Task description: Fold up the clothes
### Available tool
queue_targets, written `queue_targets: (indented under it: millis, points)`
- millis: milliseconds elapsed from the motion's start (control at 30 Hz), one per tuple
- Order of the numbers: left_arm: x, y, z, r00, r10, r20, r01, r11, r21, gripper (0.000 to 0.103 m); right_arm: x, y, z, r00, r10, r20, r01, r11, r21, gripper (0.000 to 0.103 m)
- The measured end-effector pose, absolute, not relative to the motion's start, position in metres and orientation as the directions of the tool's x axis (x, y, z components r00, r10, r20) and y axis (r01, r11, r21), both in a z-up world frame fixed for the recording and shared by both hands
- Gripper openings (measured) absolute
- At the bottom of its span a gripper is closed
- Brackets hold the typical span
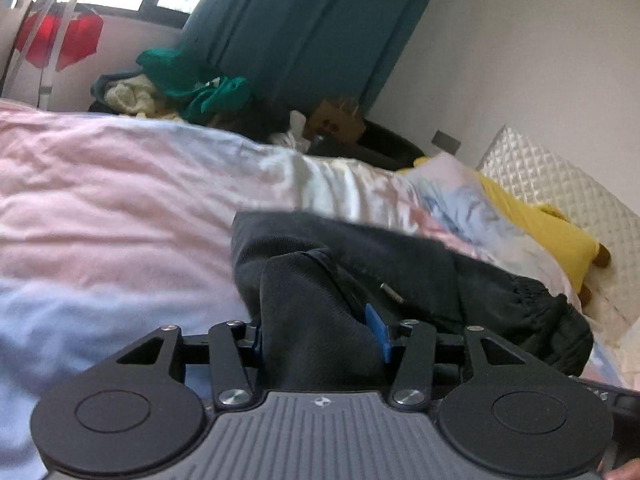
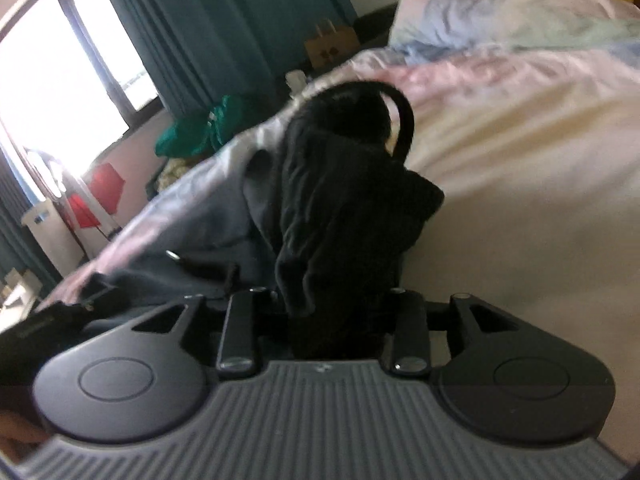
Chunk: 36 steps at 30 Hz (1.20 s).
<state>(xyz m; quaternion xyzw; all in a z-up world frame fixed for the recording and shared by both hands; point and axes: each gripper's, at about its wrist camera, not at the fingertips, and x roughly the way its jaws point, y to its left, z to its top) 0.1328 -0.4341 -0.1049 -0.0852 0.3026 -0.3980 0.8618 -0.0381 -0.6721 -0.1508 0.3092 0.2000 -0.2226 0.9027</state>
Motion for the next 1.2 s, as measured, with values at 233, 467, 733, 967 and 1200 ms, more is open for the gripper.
queue_targets:
  millis: [233,467,733,967,1200]
  points:
    - [0.109,-0.416,-0.063,0.522,-0.687,-0.506,0.636,0.708,-0.307,0.048,-0.063,-0.671,-0.128,0.784,-0.284,-0.552,0.599,0.578,0.555,0.046]
    - [0.051,-0.374,0.017,0.567,-0.694,-0.445,0.685,0.697,-0.214,0.048,-0.124,-0.627,-0.051,0.809,-0.334,-0.484,0.561,0.685,0.465,0.046]
    - [-0.042,-0.324,0.108,0.618,-0.712,-0.334,0.721,0.682,-0.121,0.054,-0.17,-0.565,0.037,0.864,-0.34,-0.372,0.478,0.788,0.389,0.046]
    - [-0.113,-0.272,0.155,0.639,-0.72,-0.27,0.729,0.679,-0.085,0.069,-0.2,-0.505,0.08,0.905,-0.301,-0.299,0.395,0.854,0.338,0.046]
    - [-0.157,-0.238,0.157,0.674,-0.695,-0.251,0.71,0.703,-0.038,0.096,-0.21,-0.448,0.078,0.904,-0.326,-0.277,0.396,0.882,0.254,0.054]
